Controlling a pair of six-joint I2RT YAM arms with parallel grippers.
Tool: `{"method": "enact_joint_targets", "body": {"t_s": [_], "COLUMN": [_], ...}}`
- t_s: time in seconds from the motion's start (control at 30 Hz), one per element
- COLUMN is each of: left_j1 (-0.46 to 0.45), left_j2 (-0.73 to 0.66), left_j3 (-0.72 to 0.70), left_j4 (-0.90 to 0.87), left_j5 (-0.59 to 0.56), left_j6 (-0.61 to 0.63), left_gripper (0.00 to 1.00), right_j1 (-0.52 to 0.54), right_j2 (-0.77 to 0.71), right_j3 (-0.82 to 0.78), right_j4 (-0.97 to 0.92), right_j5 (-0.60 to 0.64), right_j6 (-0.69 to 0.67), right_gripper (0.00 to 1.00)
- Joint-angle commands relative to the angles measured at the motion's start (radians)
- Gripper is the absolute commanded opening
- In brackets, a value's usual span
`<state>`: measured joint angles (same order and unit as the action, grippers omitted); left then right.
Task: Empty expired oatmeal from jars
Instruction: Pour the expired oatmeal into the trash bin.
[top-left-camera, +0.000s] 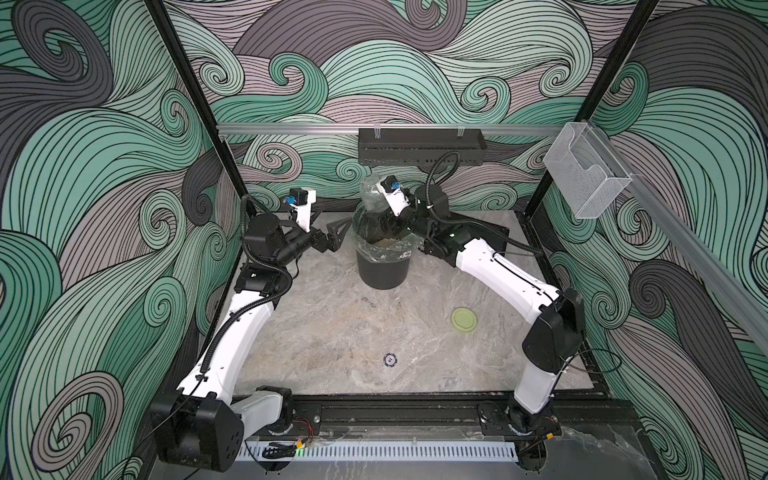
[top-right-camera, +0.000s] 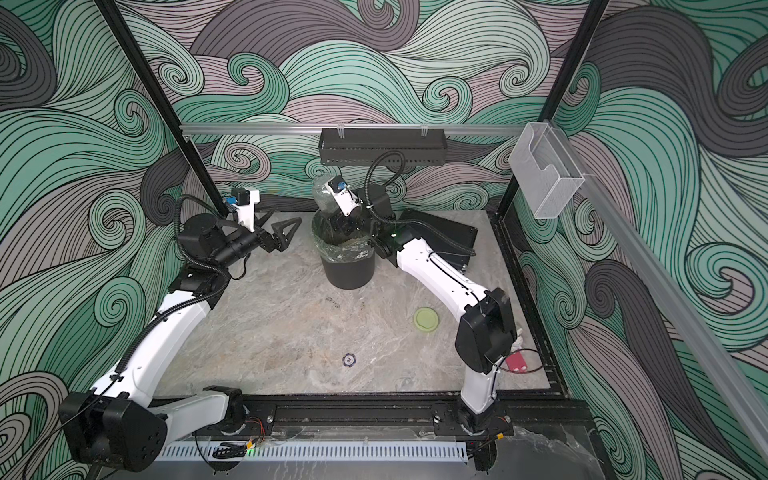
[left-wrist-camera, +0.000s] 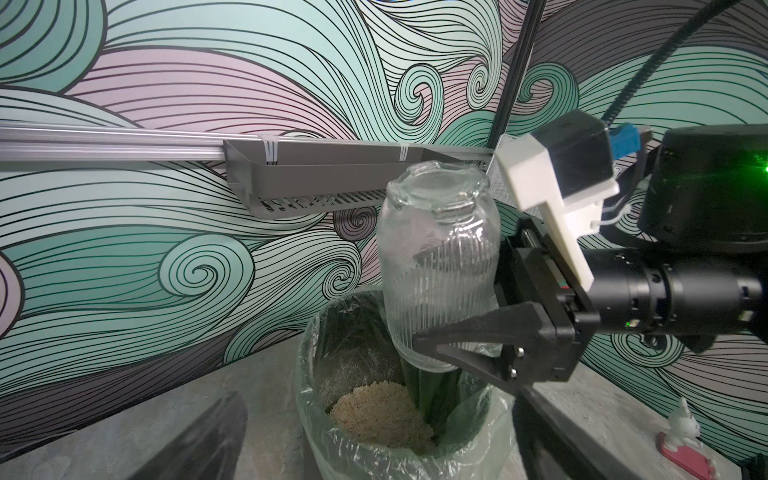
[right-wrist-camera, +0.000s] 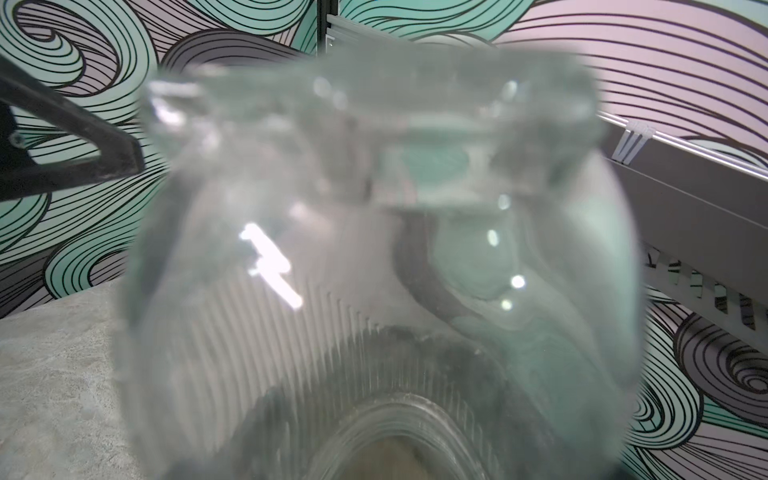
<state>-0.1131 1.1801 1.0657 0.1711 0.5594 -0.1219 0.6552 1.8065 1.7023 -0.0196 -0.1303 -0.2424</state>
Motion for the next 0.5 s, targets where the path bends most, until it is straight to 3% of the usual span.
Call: {"method": "enact_joint_targets", "body": {"t_s": [0.0,0.03,0.1,0.17,0.3,0.47], "left_j1": [-0.003,-0.003,-0.007,-0.012,-0.026,-0.045], "left_j2": [0.016,0.019,0.030,0.043,0.076,0.117], "left_j3": [0.048,0.052,0.060,0.067,0.084,0.123], "left_j4": [-0.007,-0.004,0.004,0.015,0.048,0.079], "left_j5": [0.034,0.036,0.040,0.048,0.055,0.076], "left_j6": [0.015,0.010,0.004,-0.010,-0.028,-0.054], "left_gripper": [0.99,0.99,0.99,0.99,0.99,0.99], "right_j1": [-0.039,-0.050,-0.023,-0.035,-0.016,-0.015], "right_j2": [-0.036,-0.041,-0.038,-0.044,-0.051,-0.047], "right_j3": [-0.008,-0.032,-0.002,-0.018,-0.017,-0.001], "right_j4": [0.153,0.192,0.107,0.132,0.100,0.094], "right_j5": [-0.068,-0.089,-0.024,-0.054,-0.010,-0.049], "right_j6": [0.114,0.157,0.055,0.087,0.022,0.036], "right_gripper": [0.31,0.29,0.31,0.29,0.31,0.32]}}
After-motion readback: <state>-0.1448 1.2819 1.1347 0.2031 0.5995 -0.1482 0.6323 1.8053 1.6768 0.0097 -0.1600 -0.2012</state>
